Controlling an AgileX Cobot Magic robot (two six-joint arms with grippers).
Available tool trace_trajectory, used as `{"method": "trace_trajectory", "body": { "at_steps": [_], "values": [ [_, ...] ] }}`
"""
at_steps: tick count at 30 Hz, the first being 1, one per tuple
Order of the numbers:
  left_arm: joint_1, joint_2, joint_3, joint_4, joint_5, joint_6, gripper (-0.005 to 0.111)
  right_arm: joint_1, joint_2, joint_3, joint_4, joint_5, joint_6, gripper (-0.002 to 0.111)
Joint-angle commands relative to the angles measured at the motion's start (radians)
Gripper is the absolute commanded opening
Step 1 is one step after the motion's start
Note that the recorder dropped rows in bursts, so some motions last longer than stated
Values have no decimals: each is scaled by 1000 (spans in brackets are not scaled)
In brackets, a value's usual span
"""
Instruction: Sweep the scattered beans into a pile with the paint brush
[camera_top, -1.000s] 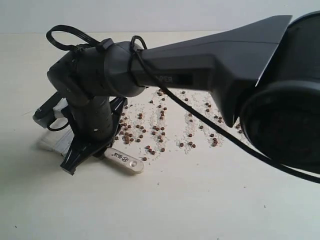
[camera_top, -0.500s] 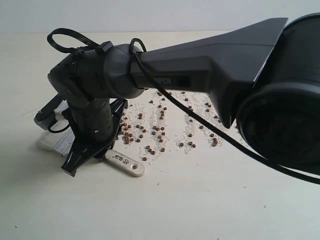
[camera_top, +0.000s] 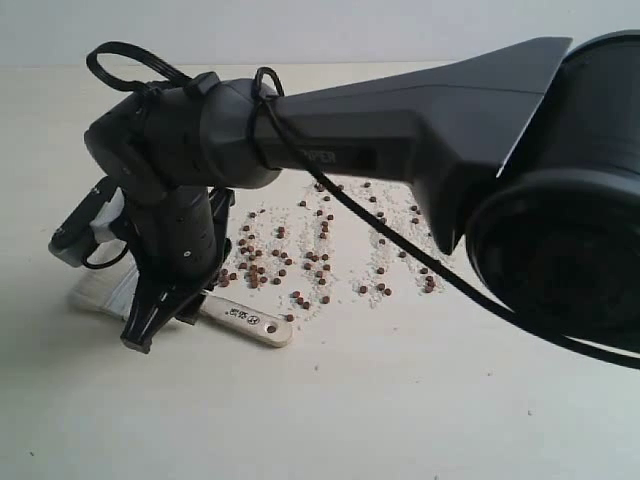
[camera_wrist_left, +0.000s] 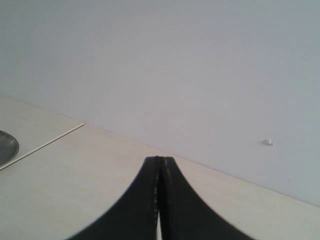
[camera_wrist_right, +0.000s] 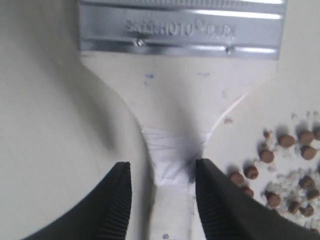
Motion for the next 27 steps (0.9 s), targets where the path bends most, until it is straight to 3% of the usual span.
{"method": "trace_trajectory", "body": {
  "at_steps": [1,7,27],
  "values": [
    [-1,-5,3,1,-5,3,0,-4,-5,-24,22,-2,-55,44],
    [-1,-5,3,1,-5,3,0,-4,13,-24,22,-2,-64,50],
    [-1,-5,3,1,-5,3,0,-4,26,-24,-47,-16,-76,50]
  ]
}}
